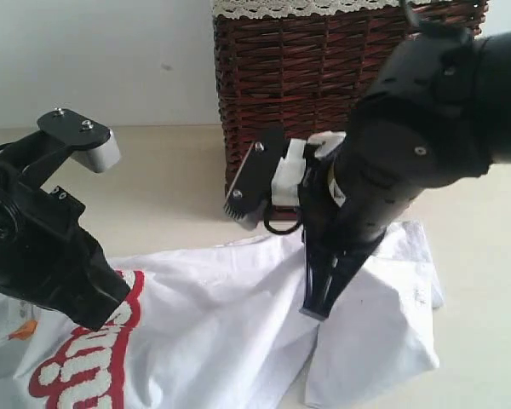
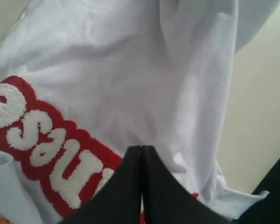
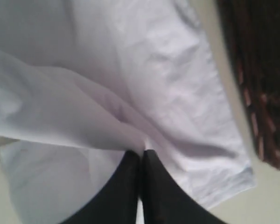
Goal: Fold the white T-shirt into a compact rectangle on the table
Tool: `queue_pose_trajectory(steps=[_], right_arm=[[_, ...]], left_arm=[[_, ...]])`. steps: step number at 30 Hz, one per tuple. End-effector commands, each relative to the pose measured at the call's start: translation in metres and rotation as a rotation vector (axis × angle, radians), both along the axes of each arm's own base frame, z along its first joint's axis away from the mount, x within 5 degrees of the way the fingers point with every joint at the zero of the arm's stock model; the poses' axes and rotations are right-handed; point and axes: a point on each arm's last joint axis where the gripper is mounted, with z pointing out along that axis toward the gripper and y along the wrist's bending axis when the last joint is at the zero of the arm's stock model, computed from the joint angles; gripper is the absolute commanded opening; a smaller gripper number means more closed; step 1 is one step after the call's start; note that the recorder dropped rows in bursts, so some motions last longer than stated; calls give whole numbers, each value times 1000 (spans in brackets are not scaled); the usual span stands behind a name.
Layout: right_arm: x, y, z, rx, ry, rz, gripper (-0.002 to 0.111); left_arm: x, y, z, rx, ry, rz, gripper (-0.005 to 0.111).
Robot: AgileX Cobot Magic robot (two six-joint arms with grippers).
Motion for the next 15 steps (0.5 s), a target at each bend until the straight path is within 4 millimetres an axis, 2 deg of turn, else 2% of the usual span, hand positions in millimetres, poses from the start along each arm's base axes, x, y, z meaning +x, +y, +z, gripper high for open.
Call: queue_pose_trajectory(steps=[1,5,8,12,15], right_arm=[[15,8,17,71,-190,40,0],[27,9,-7,-22,-204,-14,3],[30,9,-19,-93,-179,-3,15],[32,5,-12,-127,-194,-46,43],[30,-4,8,-135,-207,-184,52]], left_arm=[[-2,0,1,-8,-5,-8,0],[-2,0,1,5,-18,-24,0],[-1,0,1,6,-24,-32,0],[-1,0,1,3,-25,-30,0],[-1,0,1,-2,-21,-27,0]])
